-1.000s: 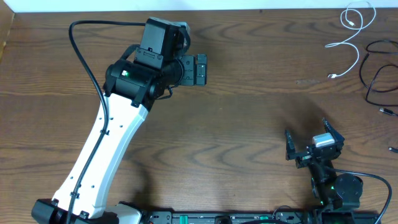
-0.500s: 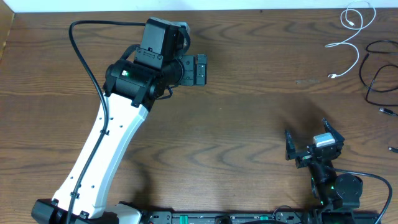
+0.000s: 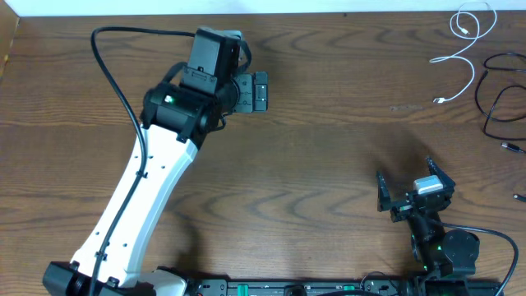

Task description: Untangle cables

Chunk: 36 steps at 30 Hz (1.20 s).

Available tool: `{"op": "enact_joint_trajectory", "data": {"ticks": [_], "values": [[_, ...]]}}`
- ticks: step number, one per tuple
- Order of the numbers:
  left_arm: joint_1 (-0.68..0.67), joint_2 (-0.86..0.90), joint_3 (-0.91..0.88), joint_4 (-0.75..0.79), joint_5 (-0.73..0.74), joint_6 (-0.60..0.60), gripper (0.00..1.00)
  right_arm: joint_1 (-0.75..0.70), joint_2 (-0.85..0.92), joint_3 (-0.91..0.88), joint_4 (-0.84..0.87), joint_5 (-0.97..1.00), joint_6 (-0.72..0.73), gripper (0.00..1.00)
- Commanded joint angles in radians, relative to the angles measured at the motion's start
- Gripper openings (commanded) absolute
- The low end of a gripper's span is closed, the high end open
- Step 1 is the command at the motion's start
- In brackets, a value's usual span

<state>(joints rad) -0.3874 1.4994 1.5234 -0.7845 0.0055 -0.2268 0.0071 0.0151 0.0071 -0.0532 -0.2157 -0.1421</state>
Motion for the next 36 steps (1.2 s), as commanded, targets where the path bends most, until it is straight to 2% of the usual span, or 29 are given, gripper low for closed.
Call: {"op": "enact_joint_trajectory", "data": {"ticks": [1,6,16,22,32,36], "values": [[0.018,-0.116,-0.105,0.091,-0.037,0.024,0.99,0.007,-0.004,-0.002,-0.004,0.000,0.010,0.99],[0.080,-0.312,-0.324,0.275,-0.031,0.024,0.99,0.007,-0.004,-0.002,-0.004,0.000,0.010,0.99],[0.305,-0.762,-0.808,0.555,0.058,0.030,0.99,0.007,-0.004,-0.002,-0.004,0.000,0.010,0.99],[0.341,-1.031,-1.096,0.715,0.054,0.078,0.99,0.007,-0.004,-0.002,-0.004,0.000,0.010,0.99],[0.343,-1.336,-1.468,0.854,0.031,0.097,0.98,0.007,-0.004,-0.002,-0.004,0.000,0.010,0.99],[0.343,-1.410,-1.519,0.808,0.027,0.097,0.99,0.007,-0.004,-0.002,-0.004,0.000,0.010,0.99]]}}
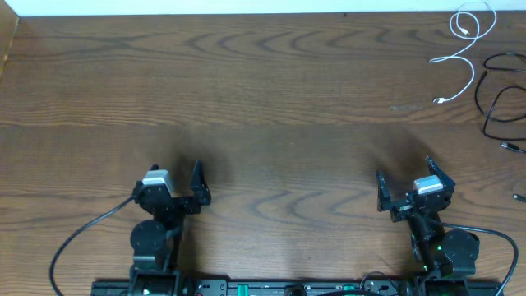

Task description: Untangle cables

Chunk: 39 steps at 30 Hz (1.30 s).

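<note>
A thin white cable (pixel 465 51) lies in loops at the far right corner of the table. Just right of it, at the table's right edge, a black cable (pixel 493 92) curls, partly cut off by the frame. The two run close together near the white plug, and I cannot tell whether they touch. My left gripper (pixel 200 187) rests open near the front edge on the left, far from both cables. On the right, also near the front edge, my right gripper (pixel 407 183) is open with nothing in it, well short of the cables.
The wooden table (pixel 271 99) spans the view. A black lead (pixel 78 238) trails from the left arm's base at the front left. More black cable ends (pixel 514 148) show at the right edge.
The left arm was stretched out over the far left-middle of the table; now it is folded back at the front edge, gripper open. The right arm and both cables have not moved.
</note>
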Available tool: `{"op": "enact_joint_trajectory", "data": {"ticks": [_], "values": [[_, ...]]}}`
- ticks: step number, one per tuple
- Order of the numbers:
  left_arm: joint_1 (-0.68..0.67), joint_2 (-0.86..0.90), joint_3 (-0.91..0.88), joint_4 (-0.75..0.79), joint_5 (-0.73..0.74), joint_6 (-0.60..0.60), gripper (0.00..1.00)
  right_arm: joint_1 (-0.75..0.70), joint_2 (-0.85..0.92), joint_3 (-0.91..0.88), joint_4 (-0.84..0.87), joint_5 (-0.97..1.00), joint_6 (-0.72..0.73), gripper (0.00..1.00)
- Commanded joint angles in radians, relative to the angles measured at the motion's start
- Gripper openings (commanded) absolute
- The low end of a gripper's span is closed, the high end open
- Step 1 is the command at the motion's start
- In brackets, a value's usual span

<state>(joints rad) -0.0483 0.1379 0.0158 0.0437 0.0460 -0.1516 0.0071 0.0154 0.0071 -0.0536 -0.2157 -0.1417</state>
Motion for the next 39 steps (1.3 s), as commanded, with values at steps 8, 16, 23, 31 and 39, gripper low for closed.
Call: {"op": "enact_joint_trajectory", "data": {"ticks": [8,16,23,31,39], "values": [[0.004,-0.137,-0.012,-0.116,-0.036,0.028,0.99,0.007,-0.004,-0.002,-0.004,0.000,0.010,0.99],[0.004,-0.132,-0.012,-0.114,-0.035,0.028,0.99,0.007,-0.004,-0.002,-0.004,0.000,0.010,0.99],[0.004,-0.126,-0.012,-0.114,-0.035,0.028,0.98,0.007,-0.004,-0.002,-0.003,0.000,0.010,0.99],[0.004,-0.126,-0.012,-0.114,-0.035,0.028,0.98,0.007,-0.004,-0.002,-0.004,0.000,0.010,0.99],[0.004,-0.126,-0.012,-0.114,-0.035,0.028,0.99,0.007,-0.004,-0.002,-0.003,0.000,0.010,0.99]]}}
